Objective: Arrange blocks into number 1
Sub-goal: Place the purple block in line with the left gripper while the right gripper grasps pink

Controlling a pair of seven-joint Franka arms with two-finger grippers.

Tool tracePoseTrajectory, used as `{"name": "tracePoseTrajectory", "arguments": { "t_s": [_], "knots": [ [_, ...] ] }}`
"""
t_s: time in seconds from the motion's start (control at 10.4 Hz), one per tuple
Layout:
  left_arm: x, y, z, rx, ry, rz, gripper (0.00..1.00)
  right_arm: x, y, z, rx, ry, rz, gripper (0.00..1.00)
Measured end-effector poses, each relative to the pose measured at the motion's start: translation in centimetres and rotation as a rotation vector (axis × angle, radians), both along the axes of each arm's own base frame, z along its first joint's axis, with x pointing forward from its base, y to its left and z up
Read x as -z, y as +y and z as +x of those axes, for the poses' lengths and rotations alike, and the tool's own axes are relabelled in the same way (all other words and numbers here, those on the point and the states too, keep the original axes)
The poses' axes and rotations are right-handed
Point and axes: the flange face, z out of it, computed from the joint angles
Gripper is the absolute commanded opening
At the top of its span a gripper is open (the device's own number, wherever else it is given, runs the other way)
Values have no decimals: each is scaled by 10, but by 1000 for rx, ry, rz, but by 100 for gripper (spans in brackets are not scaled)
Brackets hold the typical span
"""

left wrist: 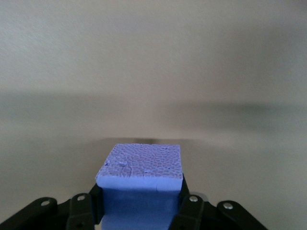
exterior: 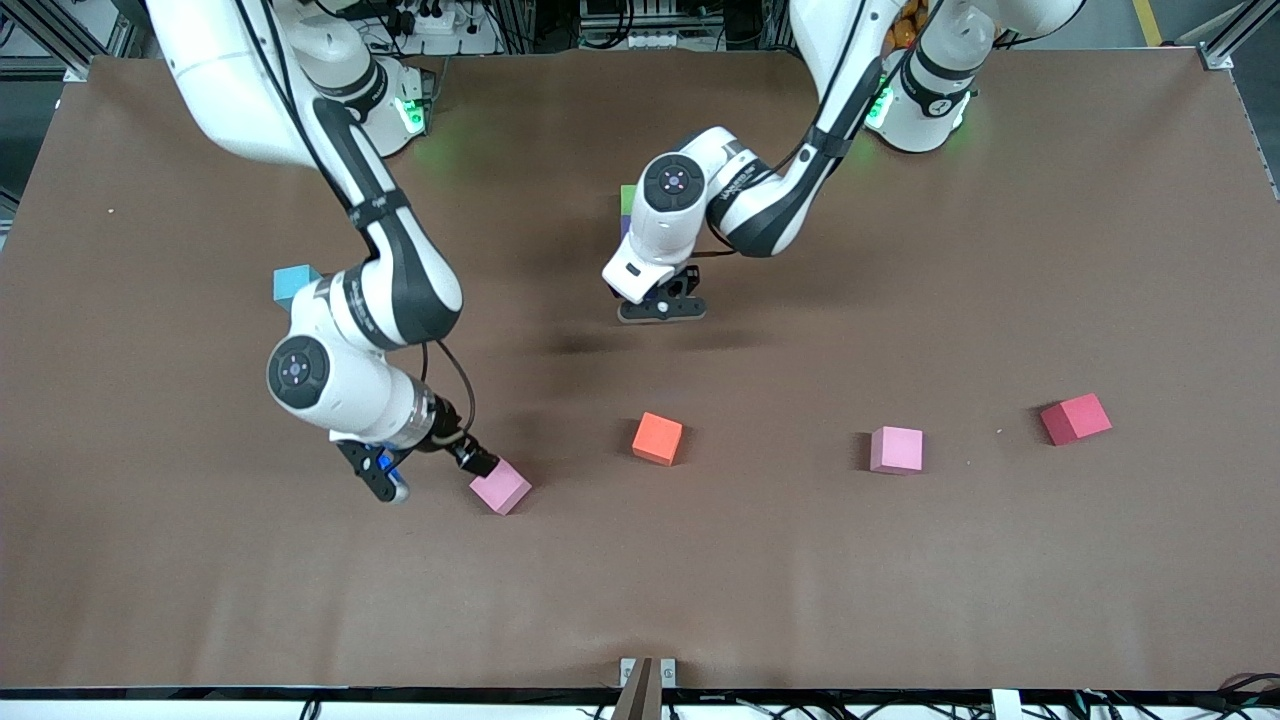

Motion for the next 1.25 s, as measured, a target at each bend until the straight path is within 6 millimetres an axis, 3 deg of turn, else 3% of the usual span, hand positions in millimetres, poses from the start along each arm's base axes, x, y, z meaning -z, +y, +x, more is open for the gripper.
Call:
{"name": "tracePoseTrajectory", "arguments": {
  "t_s": [0.39, 1.25],
  "knots": [
    [17, -14, -23, 32, 25, 29, 0, 30, -15, 31, 30, -19, -29, 100],
    [29, -23, -49, 79, 67, 78, 0, 58, 24, 35, -5, -55, -40, 100]
  ]
}}
